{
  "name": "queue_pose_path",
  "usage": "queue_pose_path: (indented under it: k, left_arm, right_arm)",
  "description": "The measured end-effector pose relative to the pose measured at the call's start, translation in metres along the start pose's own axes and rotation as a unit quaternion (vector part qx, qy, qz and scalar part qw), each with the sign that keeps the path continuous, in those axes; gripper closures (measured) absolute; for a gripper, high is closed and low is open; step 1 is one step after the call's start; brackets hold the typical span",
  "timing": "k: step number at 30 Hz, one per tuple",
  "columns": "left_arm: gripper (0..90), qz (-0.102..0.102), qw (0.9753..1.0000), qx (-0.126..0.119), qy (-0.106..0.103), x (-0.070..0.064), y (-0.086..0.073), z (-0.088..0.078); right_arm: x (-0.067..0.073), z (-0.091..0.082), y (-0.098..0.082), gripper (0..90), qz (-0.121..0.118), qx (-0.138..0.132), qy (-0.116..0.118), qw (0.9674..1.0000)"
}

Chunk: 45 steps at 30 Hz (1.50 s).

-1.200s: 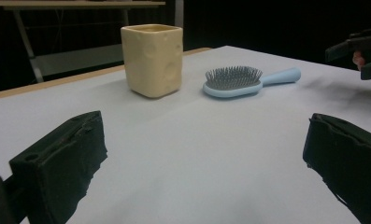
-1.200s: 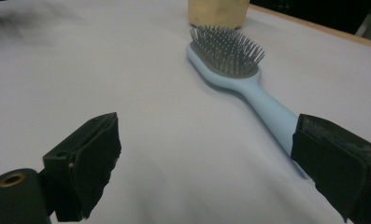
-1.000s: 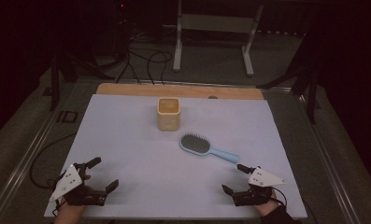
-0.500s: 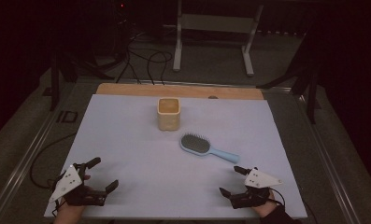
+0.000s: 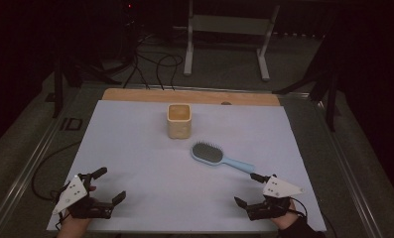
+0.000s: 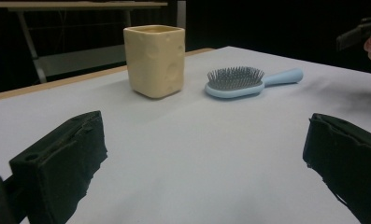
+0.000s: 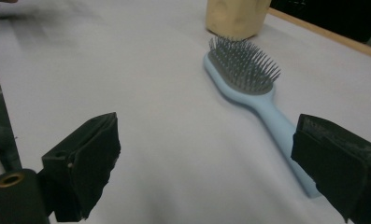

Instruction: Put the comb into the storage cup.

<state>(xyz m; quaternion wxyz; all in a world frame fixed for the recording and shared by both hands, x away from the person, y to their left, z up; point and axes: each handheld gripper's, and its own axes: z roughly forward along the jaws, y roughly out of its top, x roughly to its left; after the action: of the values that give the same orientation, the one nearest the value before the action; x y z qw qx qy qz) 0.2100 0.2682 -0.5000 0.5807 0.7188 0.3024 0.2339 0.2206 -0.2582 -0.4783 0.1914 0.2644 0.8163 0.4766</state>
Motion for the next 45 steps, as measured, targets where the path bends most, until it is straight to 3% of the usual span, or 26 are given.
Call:
queue_pose_path:
  k: [20,27,38,45]
  left_arm:
    - [0.0,-0.001,1.0,0.001,-0.003,0.0,0.0,0.0]
    - [0.0,0.002,1.0,0.001,-0.003,-0.001,0.0,-0.001]
    - [0.0,0.001,1.0,0.0,-0.003,-0.001,0.001,-0.001]
    - [0.0,0.001,1.0,-0.002,-0.004,-0.001,0.001,-0.001]
  right_arm:
    - [-0.02,-0.005,0.04,7.6,-0.033,-0.007,-0.011,0.9994]
    - [-0.035,-0.002,0.054,7.5,-0.039,-0.002,-0.012,0.9992]
    - [-0.046,0.008,0.071,7.3,-0.06,0.018,0.0,0.998]
    - [-0.055,0.023,0.078,7.2,-0.062,0.044,0.028,0.9967]
